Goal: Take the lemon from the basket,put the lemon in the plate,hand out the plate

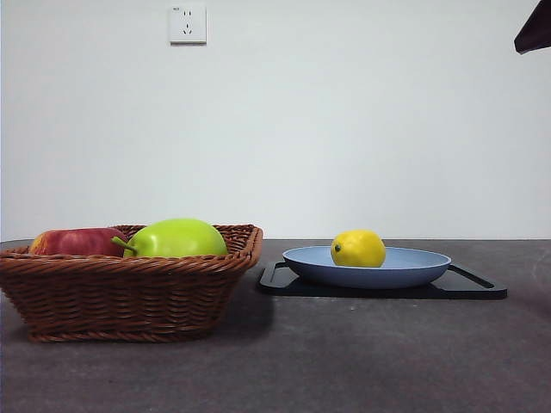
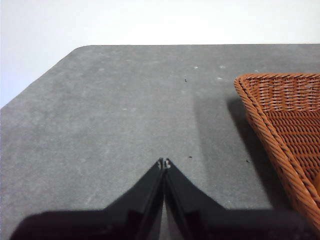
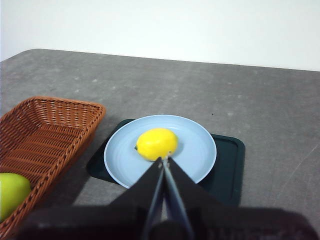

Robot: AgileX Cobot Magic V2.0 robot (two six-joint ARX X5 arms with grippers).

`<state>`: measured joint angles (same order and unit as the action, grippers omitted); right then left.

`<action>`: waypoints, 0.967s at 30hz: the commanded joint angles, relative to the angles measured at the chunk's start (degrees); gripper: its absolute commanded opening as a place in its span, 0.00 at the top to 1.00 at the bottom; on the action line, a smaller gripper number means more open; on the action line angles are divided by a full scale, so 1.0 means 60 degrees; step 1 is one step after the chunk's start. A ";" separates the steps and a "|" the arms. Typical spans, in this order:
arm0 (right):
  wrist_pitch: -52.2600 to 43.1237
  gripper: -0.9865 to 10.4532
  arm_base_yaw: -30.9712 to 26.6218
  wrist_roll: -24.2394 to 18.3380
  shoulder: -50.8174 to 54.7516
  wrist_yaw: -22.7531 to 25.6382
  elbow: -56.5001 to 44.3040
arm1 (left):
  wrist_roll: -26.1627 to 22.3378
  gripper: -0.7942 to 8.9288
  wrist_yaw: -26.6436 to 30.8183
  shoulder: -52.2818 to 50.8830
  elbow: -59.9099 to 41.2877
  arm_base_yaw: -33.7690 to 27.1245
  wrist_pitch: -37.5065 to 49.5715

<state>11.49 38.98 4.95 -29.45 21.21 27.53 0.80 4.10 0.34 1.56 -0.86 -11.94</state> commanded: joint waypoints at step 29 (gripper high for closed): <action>0.0579 0.91 -0.0834 -0.0510 0.1202 -0.0386 -0.0222 | 0.0117 0.91 0.0018 -0.0040 -0.0080 -0.0036 0.0055</action>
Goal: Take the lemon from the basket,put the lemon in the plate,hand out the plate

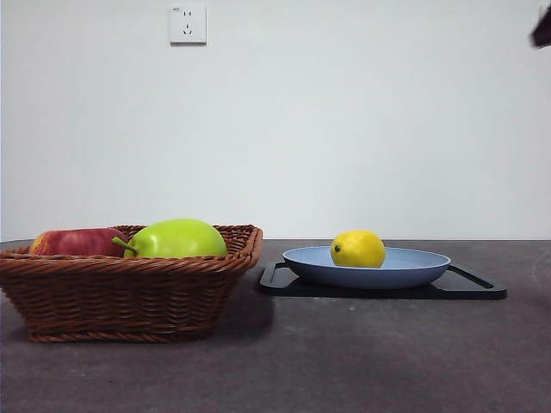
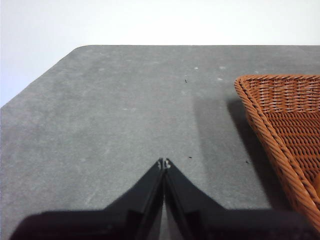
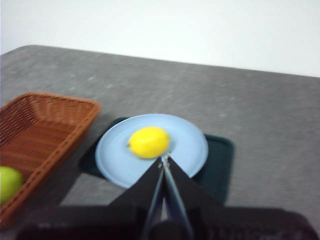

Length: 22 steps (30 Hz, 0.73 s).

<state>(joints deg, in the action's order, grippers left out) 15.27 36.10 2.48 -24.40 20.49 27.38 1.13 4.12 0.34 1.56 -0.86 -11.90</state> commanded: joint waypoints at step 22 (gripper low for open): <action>-0.0273 0.91 -0.5639 -0.0324 0.3716 -0.4666 -0.3869 | 0.0062 0.91 0.0011 -0.0040 -0.0080 -0.0036 0.0051</action>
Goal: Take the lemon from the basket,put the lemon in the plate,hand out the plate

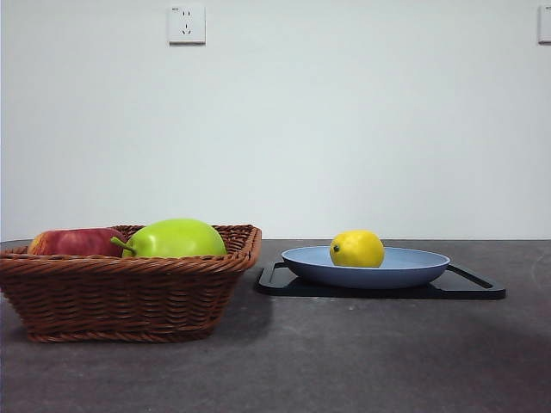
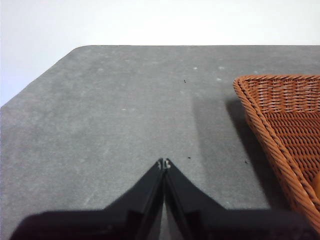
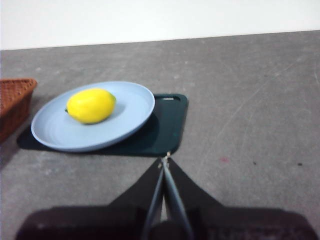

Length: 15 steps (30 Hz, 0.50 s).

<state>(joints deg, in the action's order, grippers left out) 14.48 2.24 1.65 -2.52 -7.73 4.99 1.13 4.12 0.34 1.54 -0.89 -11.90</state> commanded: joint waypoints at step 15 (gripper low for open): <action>-0.0583 0.91 0.0000 -0.0215 0.0426 0.0098 -0.0685 | 0.0062 0.91 0.0015 -0.0040 -0.0076 -0.0033 0.0047</action>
